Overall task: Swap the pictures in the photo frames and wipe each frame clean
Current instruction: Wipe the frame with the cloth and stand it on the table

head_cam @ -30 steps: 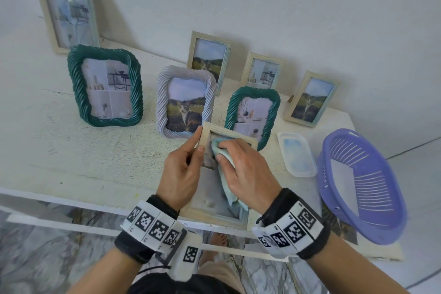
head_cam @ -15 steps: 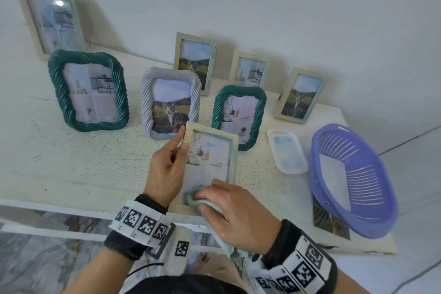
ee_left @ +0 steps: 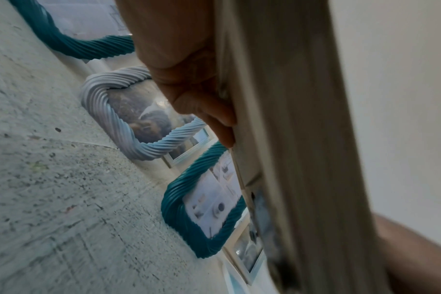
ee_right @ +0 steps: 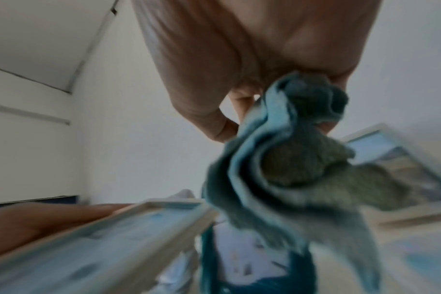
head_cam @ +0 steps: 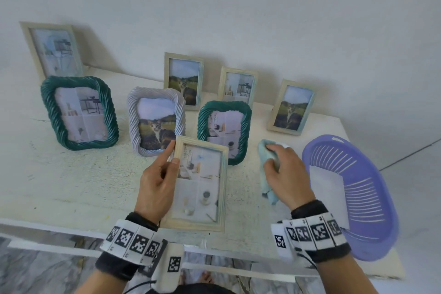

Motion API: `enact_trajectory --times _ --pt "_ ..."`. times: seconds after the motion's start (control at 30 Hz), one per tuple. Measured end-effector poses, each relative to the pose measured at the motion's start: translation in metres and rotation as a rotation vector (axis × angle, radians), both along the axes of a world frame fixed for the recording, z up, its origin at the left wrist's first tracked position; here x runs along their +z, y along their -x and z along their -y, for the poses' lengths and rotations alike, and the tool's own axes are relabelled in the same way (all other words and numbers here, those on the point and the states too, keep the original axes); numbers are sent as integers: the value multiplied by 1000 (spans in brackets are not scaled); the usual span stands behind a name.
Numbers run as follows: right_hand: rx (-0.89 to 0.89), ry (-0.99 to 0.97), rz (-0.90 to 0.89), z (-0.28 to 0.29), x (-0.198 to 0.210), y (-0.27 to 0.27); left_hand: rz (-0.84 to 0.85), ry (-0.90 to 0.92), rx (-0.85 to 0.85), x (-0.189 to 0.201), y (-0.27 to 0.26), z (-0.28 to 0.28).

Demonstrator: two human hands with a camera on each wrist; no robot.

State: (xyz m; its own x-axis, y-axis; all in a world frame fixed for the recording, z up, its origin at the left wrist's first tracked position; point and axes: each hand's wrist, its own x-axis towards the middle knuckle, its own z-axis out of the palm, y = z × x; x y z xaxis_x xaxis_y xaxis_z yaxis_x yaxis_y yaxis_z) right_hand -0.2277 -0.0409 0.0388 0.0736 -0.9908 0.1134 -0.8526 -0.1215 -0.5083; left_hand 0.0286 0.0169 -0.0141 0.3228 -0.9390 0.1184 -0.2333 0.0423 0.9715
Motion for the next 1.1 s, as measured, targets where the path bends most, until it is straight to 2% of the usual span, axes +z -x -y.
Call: enact_trajectory --times 0.1,0.17,0.23,0.4,0.5,0.6,0.67,0.77,0.9,1.0,1.1 --pt "154 163 36 -14 7 -30 39 12 2 1 7 2" --pt "262 201 -25 -28 6 -53 46 30 5 2 14 3" --pt "267 208 -65 -31 0 -69 47 58 -13 4 21 4" --pt "290 242 154 -23 -5 -78 3 104 -26 6 25 10" --pt "362 236 178 -26 -1 -83 1 115 -51 7 30 15" --pt "477 187 127 -29 5 -80 -2 114 -64 5 33 16" --pt "530 204 0 -24 8 -69 -2 120 -75 4 35 16" --pt "435 211 -166 -8 10 -53 -14 113 -92 5 37 16" --pt "367 288 -190 -4 12 -55 -1 125 -90 10 38 23" --pt "324 270 -66 -4 10 -62 18 126 -92 10 37 28" --pt "357 160 104 -2 7 -62 48 119 -81 10 36 31"
